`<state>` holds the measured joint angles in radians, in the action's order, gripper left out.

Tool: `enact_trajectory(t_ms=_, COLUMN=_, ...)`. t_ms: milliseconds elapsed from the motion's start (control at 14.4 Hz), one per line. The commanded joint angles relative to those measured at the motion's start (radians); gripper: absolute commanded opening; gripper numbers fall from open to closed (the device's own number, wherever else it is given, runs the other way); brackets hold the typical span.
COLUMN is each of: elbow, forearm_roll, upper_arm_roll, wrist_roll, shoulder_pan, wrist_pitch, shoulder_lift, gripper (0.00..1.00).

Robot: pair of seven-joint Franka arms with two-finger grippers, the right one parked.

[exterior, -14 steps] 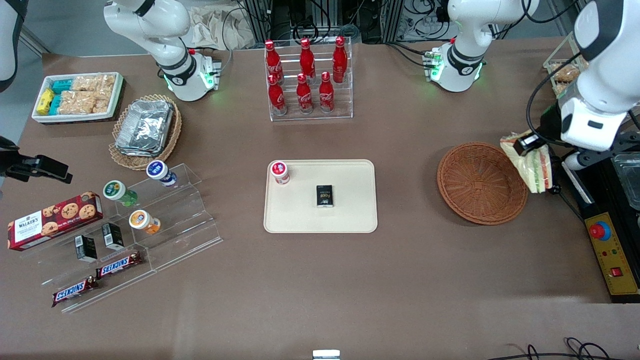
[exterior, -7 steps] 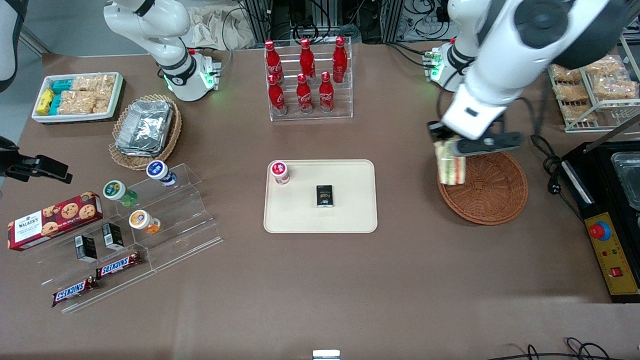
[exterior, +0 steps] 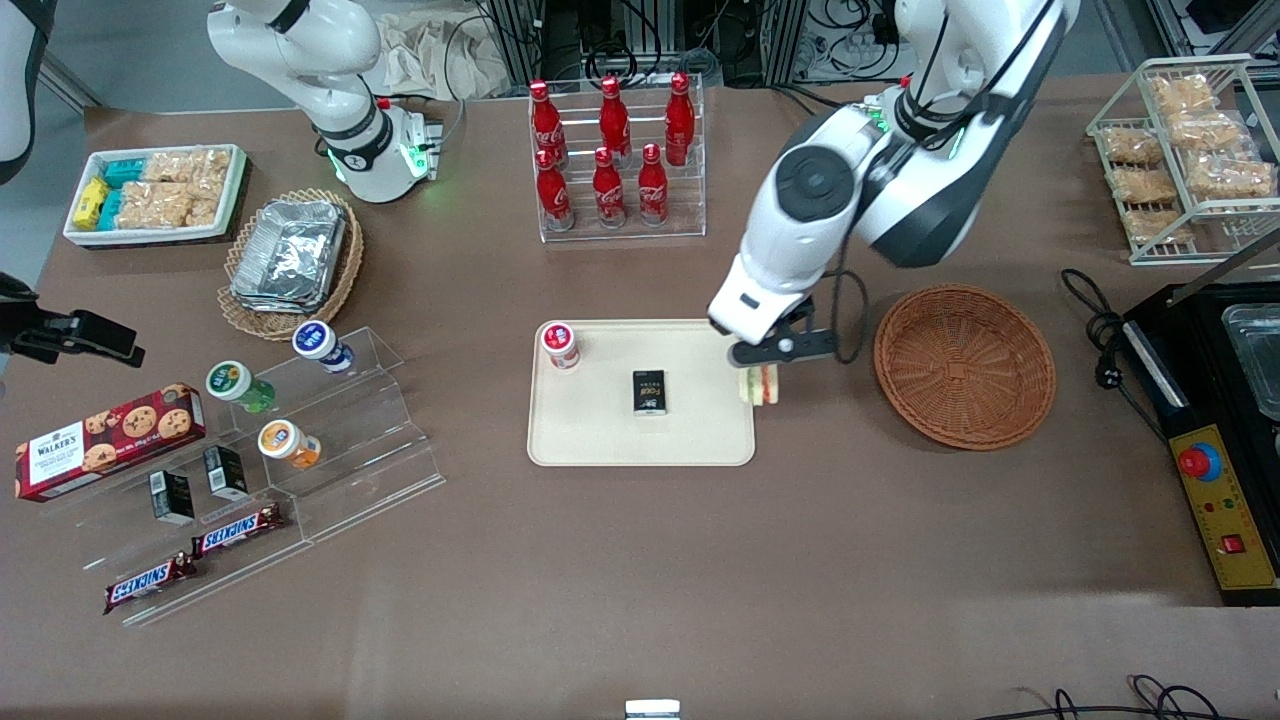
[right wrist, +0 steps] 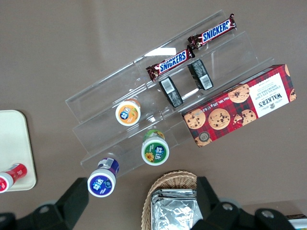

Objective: Place sandwich from basket to tray

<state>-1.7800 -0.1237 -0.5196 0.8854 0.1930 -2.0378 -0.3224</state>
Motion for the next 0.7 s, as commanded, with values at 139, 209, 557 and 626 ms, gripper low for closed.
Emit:
enact_trajectory(t_ms=139, elbow=0.021, forearm_roll=-0.155, upper_arm_roll=0.003, wrist_roll=0.067, shoulder_pan=0.036, wrist_pitch=-0.139, shoulder_lift=-0.197, gripper=0.0)
enact_trajectory(t_ms=209, elbow=0.019, forearm_roll=-0.165, upper_arm_roll=0.003, wrist_roll=0.066, shoulder_pan=0.036, wrist_pitch=-0.159, shoulder_lift=-0.216, gripper=0.0)
enact_trajectory(t_ms=557, elbow=-0.026, forearm_roll=-0.229, upper_arm_roll=0.003, wrist_roll=0.067, shoulder_pan=0.036, wrist_pitch=-0.26, shoulder_lift=-0.276, gripper=0.0)
enact_trajectory(t_ms=626, elbow=-0.026, forearm_roll=-0.235, upper_arm_roll=0.004, wrist_roll=0.066, shoulder_pan=0.036, wrist_pitch=-0.272, shoulder_lift=-0.286, gripper=0.0)
